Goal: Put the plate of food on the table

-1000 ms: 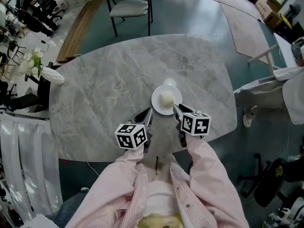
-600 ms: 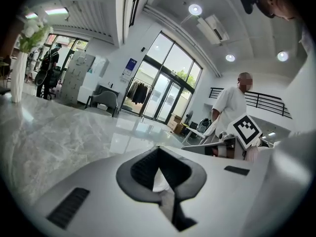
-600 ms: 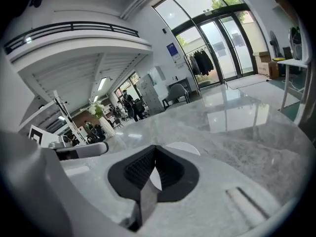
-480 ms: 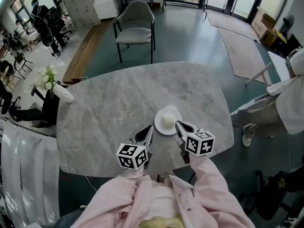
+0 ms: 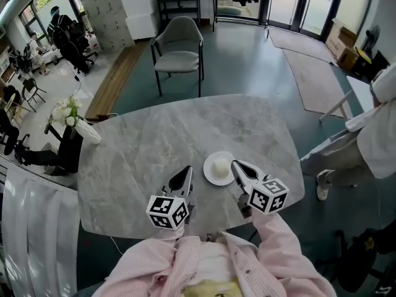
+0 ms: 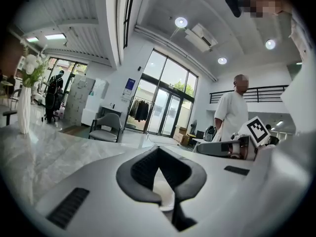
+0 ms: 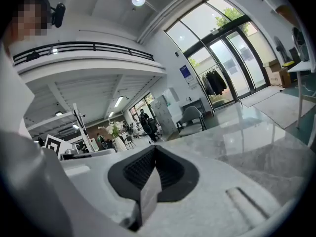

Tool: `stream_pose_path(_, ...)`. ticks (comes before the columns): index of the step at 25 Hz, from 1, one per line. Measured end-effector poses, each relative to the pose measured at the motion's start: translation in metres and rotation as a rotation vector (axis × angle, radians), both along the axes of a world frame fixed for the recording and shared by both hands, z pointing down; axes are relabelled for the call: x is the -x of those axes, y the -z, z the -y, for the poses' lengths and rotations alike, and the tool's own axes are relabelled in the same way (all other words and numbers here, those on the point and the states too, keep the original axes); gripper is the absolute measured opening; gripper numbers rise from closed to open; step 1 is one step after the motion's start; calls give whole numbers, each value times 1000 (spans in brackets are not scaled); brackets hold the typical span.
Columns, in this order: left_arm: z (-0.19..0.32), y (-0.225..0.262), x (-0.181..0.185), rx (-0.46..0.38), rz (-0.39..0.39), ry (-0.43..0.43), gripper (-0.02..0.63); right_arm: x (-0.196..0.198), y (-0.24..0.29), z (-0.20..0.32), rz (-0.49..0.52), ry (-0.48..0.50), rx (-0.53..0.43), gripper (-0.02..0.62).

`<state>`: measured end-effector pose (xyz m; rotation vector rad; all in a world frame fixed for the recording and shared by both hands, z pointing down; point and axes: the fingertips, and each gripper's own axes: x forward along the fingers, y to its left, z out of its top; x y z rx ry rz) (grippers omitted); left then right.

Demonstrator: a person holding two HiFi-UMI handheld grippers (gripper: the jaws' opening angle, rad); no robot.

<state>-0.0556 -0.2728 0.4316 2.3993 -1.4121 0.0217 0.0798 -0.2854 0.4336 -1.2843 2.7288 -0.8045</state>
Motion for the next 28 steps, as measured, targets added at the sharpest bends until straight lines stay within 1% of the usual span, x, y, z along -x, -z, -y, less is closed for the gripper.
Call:
stream_pose_path(3, -1, 14, 6, -44, 19, 19, -8, -3, 18, -1, 33, -7, -74, 6)
stream_pose_path(5, -3, 23, 11, -72, 27, 29, -8, -5, 26, -2, 42, -12, -106, 5)
stream_pose_path(12, -4, 44, 27, -139, 41, 68, -8, -9, 36, -3, 10, -13, -155, 5)
stream_pose_path(16, -3, 47, 35, -150, 50, 85, -8, -7, 38, -3, -19, -8, -174, 5)
stream_pose_path(19, -3, 46, 35, -157, 72, 93, -8, -10, 36, -2, -43, -13, -184, 5)
stream_pose_path(22, -3, 45, 36, -162, 100, 103, -8, -16, 37, -2, -47, -25, -194, 5)
stream_pose_path(28, -1, 45, 44, -160, 102, 117, -8, -21, 39, 1, -44, -42, -197, 5)
